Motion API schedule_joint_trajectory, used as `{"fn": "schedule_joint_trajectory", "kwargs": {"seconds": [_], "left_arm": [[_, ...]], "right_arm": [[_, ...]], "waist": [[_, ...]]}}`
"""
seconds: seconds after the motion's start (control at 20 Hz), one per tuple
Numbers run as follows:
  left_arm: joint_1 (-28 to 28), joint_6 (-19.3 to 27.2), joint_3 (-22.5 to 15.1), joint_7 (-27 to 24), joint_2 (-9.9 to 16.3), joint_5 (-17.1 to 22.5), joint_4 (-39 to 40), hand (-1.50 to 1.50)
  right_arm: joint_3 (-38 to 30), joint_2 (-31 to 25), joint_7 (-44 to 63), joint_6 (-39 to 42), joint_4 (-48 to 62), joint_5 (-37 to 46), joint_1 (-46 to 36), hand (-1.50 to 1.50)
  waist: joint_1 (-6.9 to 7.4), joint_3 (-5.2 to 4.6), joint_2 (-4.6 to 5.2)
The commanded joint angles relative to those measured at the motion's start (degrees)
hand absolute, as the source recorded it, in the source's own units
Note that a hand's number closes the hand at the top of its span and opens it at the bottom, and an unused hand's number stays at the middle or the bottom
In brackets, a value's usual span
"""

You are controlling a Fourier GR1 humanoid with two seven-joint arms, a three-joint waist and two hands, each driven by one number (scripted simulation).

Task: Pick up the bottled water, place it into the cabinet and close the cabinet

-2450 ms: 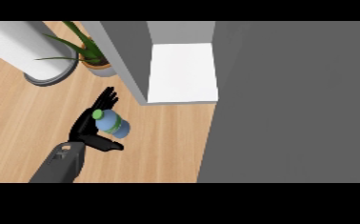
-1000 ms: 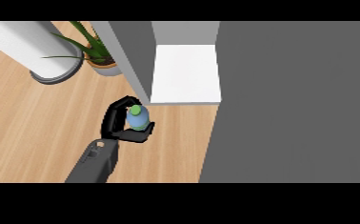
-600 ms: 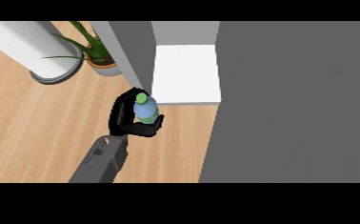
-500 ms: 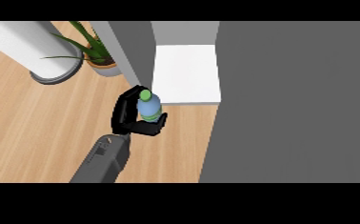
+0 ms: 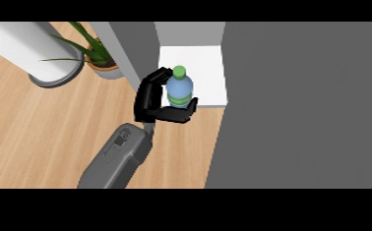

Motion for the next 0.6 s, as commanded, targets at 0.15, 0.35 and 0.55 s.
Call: {"fn": "schedule_joint_trajectory", "kwargs": {"seconds": [0.15, 0.35, 0.55], "left_arm": [[-8.5, 9.2, -5.9, 3.5, -0.2, 3.5, 4.4, 1.5], [-13.9, 9.8, -4.1, 5.7, -0.2, 6.5, 9.1, 1.5], [-16.9, 9.2, -2.2, 2.8, -0.2, 9.3, 16.3, 1.5]], "right_arm": [[0.5, -1.1, 3.6, -0.1, -6.5, 4.0, 1.1, -1.5], [-0.7, -1.9, -1.0, 1.2, -4.8, 0.4, 4.2, -1.5], [0.1, -1.6, 0.6, 0.5, -6.3, 2.4, 2.7, -1.5]], "waist": [[-0.48, -0.03, 0.19], [-0.46, 0.02, 0.21], [-0.89, -0.03, 0.36]]}}
